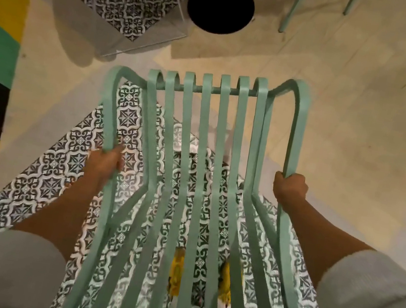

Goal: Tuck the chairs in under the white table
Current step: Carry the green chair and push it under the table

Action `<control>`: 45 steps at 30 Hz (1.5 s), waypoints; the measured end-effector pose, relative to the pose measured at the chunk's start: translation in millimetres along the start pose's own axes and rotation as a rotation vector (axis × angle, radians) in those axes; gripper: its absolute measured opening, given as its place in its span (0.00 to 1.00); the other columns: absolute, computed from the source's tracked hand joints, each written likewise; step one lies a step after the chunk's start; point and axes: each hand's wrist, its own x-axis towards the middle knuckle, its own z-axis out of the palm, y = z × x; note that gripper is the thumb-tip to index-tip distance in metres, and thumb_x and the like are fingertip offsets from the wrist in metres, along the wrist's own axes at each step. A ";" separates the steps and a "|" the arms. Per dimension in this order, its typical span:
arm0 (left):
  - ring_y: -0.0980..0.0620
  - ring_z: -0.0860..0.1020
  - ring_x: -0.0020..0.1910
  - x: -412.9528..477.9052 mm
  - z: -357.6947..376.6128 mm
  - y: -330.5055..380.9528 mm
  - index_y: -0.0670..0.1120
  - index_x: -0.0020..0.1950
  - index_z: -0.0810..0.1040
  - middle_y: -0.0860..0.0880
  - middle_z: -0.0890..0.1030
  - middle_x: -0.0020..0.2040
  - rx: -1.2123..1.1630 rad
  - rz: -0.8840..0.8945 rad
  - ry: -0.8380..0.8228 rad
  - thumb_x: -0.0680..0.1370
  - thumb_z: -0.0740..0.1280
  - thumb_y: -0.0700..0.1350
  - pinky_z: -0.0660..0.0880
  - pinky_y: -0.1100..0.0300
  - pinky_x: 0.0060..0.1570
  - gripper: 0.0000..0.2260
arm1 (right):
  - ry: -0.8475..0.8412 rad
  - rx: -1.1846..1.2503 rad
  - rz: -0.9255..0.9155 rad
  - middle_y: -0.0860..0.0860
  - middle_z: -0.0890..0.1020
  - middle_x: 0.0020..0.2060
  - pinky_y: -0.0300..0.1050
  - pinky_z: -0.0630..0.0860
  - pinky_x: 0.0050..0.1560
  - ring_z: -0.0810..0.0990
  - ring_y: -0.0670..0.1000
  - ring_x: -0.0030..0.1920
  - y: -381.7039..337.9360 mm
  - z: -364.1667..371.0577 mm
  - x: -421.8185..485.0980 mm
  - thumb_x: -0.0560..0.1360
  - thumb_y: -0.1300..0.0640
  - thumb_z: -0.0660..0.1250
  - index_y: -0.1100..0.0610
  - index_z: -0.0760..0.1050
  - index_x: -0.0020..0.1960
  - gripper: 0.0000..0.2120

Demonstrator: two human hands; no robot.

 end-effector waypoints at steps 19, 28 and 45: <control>0.35 0.86 0.50 -49.3 19.0 -71.8 0.31 0.58 0.80 0.33 0.85 0.49 0.375 -0.096 0.074 0.83 0.69 0.58 0.84 0.40 0.54 0.27 | -0.136 -0.340 -0.180 0.59 0.82 0.43 0.44 0.72 0.36 0.81 0.58 0.40 63.5 -23.5 -21.3 0.82 0.32 0.59 0.61 0.77 0.49 0.31; 0.38 0.86 0.42 -38.7 22.9 -76.4 0.33 0.56 0.82 0.34 0.86 0.47 0.331 -0.111 0.038 0.82 0.71 0.56 0.85 0.43 0.49 0.24 | -0.091 -0.443 -0.121 0.56 0.80 0.40 0.46 0.72 0.38 0.77 0.53 0.35 76.2 -14.2 -14.0 0.84 0.34 0.59 0.61 0.77 0.52 0.29; 0.40 0.73 0.76 -177.0 6.2 -8.8 0.46 0.82 0.68 0.43 0.71 0.80 0.687 0.292 -0.296 0.84 0.67 0.56 0.69 0.44 0.76 0.29 | -0.259 -0.527 -0.560 0.60 0.81 0.67 0.53 0.77 0.68 0.80 0.61 0.65 13.9 -47.9 -150.1 0.83 0.49 0.65 0.59 0.77 0.71 0.21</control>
